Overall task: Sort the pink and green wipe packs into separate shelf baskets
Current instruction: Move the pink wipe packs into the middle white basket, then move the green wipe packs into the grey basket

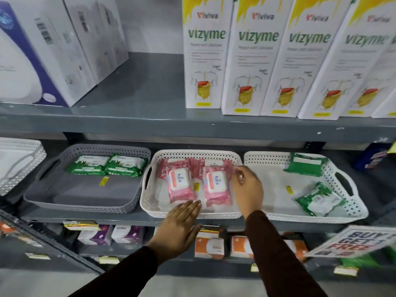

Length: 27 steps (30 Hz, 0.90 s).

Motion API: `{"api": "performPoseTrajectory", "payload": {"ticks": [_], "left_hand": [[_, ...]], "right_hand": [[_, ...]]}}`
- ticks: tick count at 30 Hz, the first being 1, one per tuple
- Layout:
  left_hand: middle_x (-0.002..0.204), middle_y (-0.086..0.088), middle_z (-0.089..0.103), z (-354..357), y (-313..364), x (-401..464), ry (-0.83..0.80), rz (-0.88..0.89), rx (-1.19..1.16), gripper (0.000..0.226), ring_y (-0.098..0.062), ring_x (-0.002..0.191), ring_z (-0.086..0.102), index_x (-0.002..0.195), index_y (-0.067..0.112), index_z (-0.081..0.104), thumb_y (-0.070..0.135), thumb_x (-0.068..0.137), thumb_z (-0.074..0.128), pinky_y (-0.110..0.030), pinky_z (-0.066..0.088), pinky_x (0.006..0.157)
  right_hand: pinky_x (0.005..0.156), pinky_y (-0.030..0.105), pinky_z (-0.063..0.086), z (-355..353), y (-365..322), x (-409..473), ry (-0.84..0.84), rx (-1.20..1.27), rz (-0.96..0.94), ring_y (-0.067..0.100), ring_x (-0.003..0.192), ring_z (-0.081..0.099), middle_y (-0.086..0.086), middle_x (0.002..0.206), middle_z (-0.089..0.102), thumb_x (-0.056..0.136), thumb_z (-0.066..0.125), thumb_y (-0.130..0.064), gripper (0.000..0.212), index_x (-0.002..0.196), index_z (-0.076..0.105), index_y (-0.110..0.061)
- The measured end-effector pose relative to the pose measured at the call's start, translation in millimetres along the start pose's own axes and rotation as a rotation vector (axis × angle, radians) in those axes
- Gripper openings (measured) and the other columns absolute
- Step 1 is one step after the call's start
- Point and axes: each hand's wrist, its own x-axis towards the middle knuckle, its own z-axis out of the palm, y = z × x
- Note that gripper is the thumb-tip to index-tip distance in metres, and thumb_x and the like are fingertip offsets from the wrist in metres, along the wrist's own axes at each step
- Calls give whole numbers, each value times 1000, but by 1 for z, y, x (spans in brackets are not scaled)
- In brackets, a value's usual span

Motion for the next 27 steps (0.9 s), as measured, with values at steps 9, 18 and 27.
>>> {"api": "performPoseTrajectory", "payload": {"ticks": [9,18,27], "left_hand": [[145,-10,49,25,82,60,-14,83,-3,56,-27,133,46,142,8,44,44,101,28,-41,30,113],[146,-8,49,39,123,85,1,5,-16,62,-25,134,45,143,9,43,47,101,19,-40,28,114],[149,-6,45,39,120,80,-13,-9,22,57,-24,138,41,146,13,38,45,100,34,-39,25,114]], "right_hand": [[101,52,40,-113,119,60,-63,-527,562,38,129,43,18,140,47,87,60,-43,52,131,53,-16],[107,54,37,-129,144,76,-405,-769,532,48,129,39,22,148,38,84,55,-38,52,130,54,-14],[95,42,48,-114,128,56,-472,-510,371,36,116,55,13,125,52,60,84,-43,93,136,36,-17]]}}
